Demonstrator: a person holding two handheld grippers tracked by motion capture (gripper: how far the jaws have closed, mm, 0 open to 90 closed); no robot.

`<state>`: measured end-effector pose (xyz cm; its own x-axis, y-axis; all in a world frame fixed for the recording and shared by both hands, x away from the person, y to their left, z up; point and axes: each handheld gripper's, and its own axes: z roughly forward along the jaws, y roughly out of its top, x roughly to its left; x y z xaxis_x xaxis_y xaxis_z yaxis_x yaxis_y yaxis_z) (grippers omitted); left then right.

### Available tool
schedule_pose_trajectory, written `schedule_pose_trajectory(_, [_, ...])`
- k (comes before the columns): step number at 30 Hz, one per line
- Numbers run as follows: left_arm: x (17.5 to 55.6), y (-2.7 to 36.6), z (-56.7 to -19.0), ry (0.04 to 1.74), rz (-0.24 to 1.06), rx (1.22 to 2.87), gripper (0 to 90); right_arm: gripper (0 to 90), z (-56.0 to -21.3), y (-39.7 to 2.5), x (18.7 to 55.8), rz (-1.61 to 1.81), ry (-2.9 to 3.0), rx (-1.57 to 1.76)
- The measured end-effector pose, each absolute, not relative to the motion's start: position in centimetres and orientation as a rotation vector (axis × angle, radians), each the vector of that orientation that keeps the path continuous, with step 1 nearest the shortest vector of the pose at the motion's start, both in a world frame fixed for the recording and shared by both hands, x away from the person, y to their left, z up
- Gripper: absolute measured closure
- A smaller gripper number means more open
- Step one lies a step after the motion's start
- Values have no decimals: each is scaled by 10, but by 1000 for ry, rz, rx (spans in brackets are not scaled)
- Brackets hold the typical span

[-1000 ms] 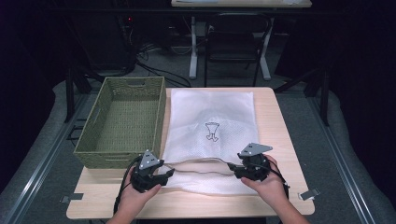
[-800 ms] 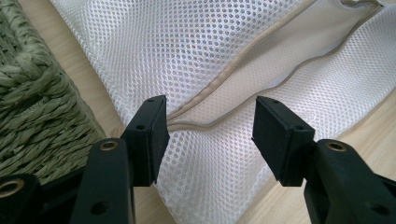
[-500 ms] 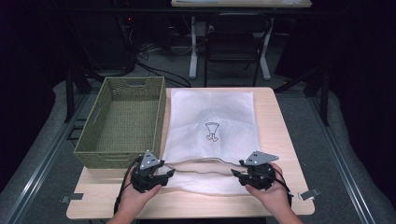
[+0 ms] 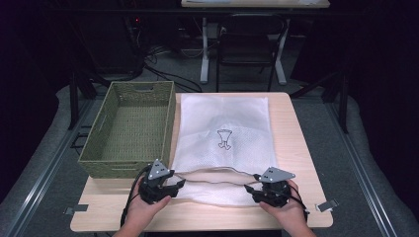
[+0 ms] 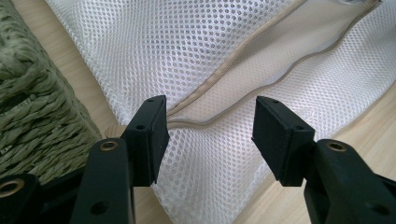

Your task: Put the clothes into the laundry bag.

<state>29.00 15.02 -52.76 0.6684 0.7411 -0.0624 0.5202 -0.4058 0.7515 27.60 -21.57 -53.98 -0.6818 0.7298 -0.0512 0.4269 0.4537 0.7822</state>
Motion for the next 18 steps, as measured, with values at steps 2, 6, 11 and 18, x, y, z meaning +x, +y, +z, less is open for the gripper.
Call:
schedule_pose_trajectory(2, [290, 150, -528, 967, 361, 2103, 454, 479, -541, -215, 276, 1097, 2328, 980])
schedule_pose_trajectory(6, [291, 150, -528, 964, 358, 2109, 454, 474, -545, -214, 276, 1094, 2328, 975])
schedule_pose_trajectory(11, [292, 151, -530, 971, 351, 2106, 454, 469, -549, -216, 278, 1079, 2330, 991])
schedule_pose_trajectory(18, [292, 150, -531, 969, 347, 2114, 454, 471, -554, -215, 280, 1072, 2345, 1010])
